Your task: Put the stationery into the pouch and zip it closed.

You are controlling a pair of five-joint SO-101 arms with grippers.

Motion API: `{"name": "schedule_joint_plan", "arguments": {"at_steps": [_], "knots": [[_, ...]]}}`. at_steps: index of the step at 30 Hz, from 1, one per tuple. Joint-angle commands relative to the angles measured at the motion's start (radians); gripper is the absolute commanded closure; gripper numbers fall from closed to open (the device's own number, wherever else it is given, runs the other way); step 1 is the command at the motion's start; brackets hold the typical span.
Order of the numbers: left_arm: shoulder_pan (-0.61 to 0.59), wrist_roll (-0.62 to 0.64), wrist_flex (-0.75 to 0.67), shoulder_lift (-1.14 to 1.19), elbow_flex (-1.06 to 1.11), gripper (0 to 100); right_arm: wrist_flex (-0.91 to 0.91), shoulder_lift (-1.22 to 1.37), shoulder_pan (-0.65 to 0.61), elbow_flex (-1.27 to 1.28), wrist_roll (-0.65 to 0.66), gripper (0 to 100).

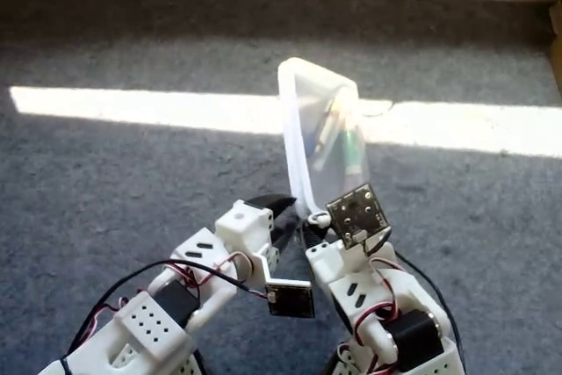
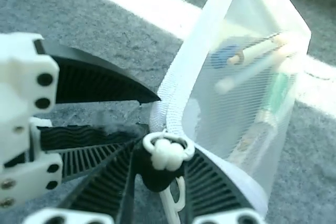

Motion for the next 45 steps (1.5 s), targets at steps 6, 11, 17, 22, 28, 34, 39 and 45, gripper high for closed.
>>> {"name": "schedule_joint_plan", "arguments": {"at_steps": [6, 11, 17, 22, 28, 34, 39, 45], "knots": [[0.047, 0.008, -0.018, -0.021, 0.001, 94, 0.004, -0.016, -0.001, -0.071, -0.009, 99.5], [0.051, 0.169, -0.017, -0.021, -0.007, 94, 0.004, -0.016, 0.099, -0.073, -0.009, 99.5], [0.051, 0.252, -0.015, -0.021, -0.010, 94, 0.018, -0.016, 0.188, -0.102, -0.003, 99.5], [0.042, 0.295, 0.044, -0.021, -0.021, 94, 0.018, -0.007, 0.186, -0.099, 0.000, 99.5], [-0.077, 0.397, 0.203, -0.021, -0.143, 89, 0.016, -0.005, 0.108, -0.002, 0.000, 99.5], [-0.228, 0.443, 0.256, -0.021, -0.226, 80, 0.018, -0.005, 0.110, 0.012, 0.000, 99.5], [-0.266, 0.443, 0.261, -0.021, -0.263, 80, -0.007, -0.007, 0.228, -0.061, -0.002, 99.5], [-0.271, 0.450, 0.261, -0.022, -0.266, 80, -0.045, -0.005, 0.257, -0.240, 0.080, 99.5]]}}
